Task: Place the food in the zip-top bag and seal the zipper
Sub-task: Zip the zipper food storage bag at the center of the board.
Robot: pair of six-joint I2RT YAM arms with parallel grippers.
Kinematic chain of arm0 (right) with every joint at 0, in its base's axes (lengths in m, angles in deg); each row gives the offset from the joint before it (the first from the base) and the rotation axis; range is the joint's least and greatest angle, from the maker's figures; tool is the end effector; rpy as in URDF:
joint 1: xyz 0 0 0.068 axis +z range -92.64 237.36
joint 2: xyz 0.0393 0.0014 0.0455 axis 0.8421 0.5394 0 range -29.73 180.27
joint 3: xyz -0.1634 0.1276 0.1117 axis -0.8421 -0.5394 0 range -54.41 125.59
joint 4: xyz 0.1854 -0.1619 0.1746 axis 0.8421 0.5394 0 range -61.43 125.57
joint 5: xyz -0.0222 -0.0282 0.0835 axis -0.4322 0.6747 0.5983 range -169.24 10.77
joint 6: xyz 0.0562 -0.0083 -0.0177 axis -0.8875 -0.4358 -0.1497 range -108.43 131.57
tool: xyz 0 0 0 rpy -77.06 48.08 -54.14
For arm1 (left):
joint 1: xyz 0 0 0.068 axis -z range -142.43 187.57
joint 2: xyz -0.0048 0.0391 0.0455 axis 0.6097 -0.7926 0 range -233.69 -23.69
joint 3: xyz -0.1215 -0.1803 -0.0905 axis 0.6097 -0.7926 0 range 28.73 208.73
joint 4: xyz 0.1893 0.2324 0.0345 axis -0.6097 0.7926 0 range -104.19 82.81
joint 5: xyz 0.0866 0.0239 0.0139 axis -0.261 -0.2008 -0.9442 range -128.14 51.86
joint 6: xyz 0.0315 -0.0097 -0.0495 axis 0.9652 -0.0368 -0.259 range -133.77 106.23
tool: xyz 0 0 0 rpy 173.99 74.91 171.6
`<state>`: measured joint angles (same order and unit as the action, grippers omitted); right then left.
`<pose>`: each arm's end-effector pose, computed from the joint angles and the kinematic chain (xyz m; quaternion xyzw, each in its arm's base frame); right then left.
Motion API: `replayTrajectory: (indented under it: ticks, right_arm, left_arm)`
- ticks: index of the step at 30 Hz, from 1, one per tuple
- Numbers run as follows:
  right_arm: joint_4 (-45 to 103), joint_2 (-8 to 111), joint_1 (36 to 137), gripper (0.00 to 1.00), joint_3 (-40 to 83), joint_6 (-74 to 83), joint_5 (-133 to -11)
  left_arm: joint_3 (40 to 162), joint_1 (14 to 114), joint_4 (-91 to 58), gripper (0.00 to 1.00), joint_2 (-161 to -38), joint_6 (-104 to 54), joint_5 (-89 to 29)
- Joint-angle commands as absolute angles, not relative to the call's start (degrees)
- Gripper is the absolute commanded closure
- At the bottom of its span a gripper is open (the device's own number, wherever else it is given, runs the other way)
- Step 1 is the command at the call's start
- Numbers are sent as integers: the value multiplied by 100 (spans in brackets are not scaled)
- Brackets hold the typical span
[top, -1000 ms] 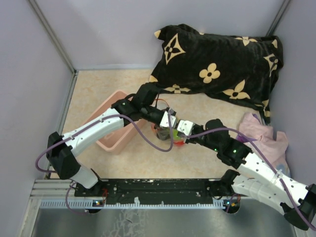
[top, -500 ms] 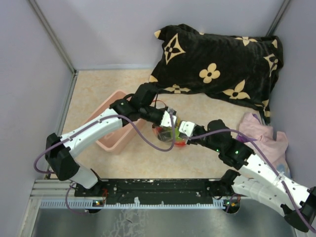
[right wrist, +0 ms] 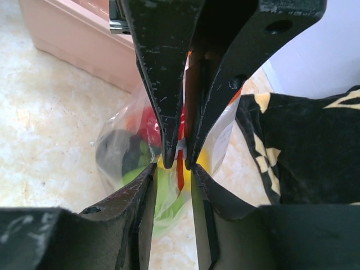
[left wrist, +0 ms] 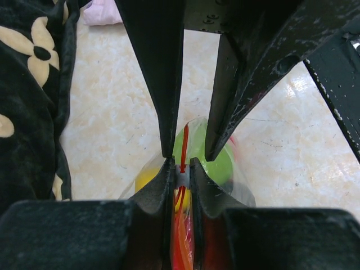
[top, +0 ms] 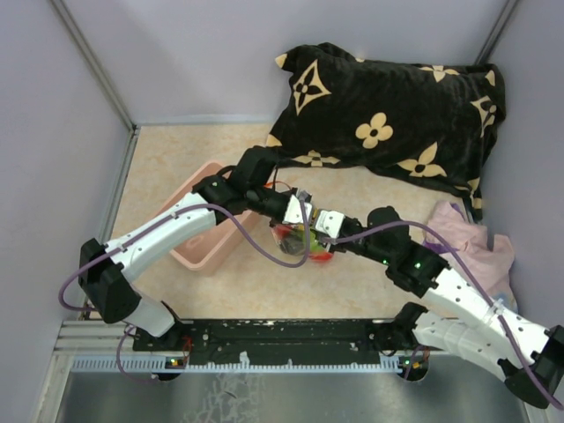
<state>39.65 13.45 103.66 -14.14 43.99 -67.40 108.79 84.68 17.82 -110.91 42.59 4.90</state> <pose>0.1727 0.1936 0.2848 -0.5461 0.5657 0.1547 0.5981 0.2396 -0.3016 0.2953 0.7572 0.3967 -0.2981 0.4247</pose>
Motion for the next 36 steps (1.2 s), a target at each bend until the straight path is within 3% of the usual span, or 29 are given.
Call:
replayTrajectory:
  ticks: [1, 5, 6, 36]
  right_arm:
    - [3485, 1514, 10312, 74, -1070, 4451, -6746]
    - [3531, 1530, 10307, 99, -1085, 4510, -6831]
    - [3559, 1492, 10301, 100, -1100, 4529, -6882]
    - [5371, 126, 10253, 100, -910, 4576, -8210]
  left_arm:
    - [11100, 8467, 1811, 100, -10930, 4233, 745]
    - [11109, 8468, 1859, 100, -10921, 4247, 662]
    - [11101, 8468, 1875, 100, -10925, 4252, 602]
    - [11030, 8196, 2400, 99, -10663, 4190, -1061]
